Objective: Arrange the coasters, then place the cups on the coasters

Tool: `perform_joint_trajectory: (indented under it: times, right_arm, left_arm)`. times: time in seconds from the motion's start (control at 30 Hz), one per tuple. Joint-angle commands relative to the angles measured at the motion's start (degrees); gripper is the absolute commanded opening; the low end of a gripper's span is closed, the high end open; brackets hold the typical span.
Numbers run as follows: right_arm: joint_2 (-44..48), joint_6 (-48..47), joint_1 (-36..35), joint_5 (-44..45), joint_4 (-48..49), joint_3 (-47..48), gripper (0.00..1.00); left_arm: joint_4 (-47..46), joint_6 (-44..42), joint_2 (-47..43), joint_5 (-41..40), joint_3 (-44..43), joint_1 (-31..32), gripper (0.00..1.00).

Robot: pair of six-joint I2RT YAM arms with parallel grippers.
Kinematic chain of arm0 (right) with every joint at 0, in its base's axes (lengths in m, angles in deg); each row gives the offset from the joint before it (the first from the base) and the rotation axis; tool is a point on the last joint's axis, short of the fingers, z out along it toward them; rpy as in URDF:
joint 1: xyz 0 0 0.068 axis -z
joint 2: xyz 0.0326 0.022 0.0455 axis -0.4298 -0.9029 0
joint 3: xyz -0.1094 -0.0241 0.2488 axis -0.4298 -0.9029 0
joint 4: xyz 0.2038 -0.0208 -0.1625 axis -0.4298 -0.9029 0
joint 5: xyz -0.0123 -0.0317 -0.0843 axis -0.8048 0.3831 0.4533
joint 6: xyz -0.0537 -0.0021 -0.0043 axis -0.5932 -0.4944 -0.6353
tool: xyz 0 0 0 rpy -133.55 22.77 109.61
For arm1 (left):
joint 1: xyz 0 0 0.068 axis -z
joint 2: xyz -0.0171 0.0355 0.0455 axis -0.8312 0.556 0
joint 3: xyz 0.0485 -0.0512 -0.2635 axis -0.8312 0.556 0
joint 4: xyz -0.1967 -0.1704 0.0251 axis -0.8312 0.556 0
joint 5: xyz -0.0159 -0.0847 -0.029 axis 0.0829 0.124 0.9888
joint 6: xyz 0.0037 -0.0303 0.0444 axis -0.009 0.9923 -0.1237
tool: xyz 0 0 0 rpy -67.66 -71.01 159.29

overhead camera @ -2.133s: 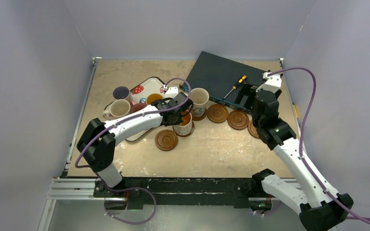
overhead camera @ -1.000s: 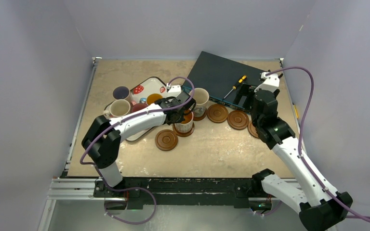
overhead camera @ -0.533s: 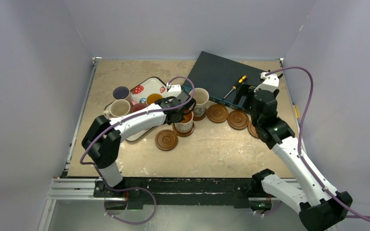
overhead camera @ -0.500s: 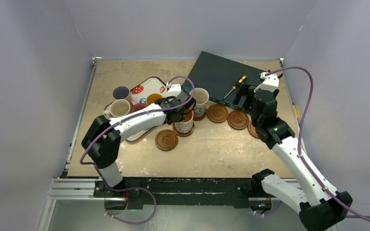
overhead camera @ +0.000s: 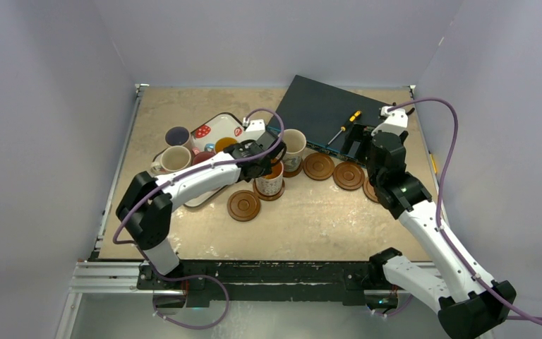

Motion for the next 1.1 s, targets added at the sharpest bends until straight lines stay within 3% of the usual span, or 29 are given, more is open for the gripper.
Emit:
perform_joint_trajectory:
  times: [0.0, 0.23, 0.37, 0.43, 0.53, 0.67, 0.8, 1.07]
  right_arm:
    - [0.5, -0.2, -0.1, -0.7, 1.9, -0.1, 0.98]
    - [0.6, -0.3, -0.1, -1.5, 2.2, -0.2, 0.98]
    - [0.8, -0.5, -0.1, -1.9, 2.4, -0.2, 0.98]
    - [0.9, -0.5, -0.1, -2.3, 2.6, -0.1, 0.98]
    - [1.2, -0.6, -0.1, -3.1, 3.0, -0.1, 0.98]
    - [1.5, -1.0, -0.1, -3.4, 3.0, 0.0, 0.98]
    - [1.5, -1.2, -0.1, -3.6, 3.0, 0.1, 0.98]
    - [1.2, -1.3, -0.1, -3.5, 3.3, -0.1, 0.98]
  left_arm:
    - [-0.8, -1.4, -5.5, -1.3, -1.7, 0.1, 0.38]
    - [-0.5, -8.0, -11.8, 1.1, -3.3, 0.0, 0.48]
    - [0.8, -11.4, -15.4, 0.8, -4.7, -1.7, 0.7]
    - [0.0, -13.2, -17.1, 3.5, -3.9, -5.7, 0.77]
    - [-2.0, -15.5, -18.5, 13.5, -2.5, -15.2, 0.79]
    - [-2.6, -20.5, -18.1, 13.9, -3.8, -21.4, 0.79]
    - [-0.6, -20.7, -16.2, 19.4, -5.1, -31.6, 0.78]
    - [1.1, -16.7, -21.9, 15.1, 2.8, -38.5, 0.73]
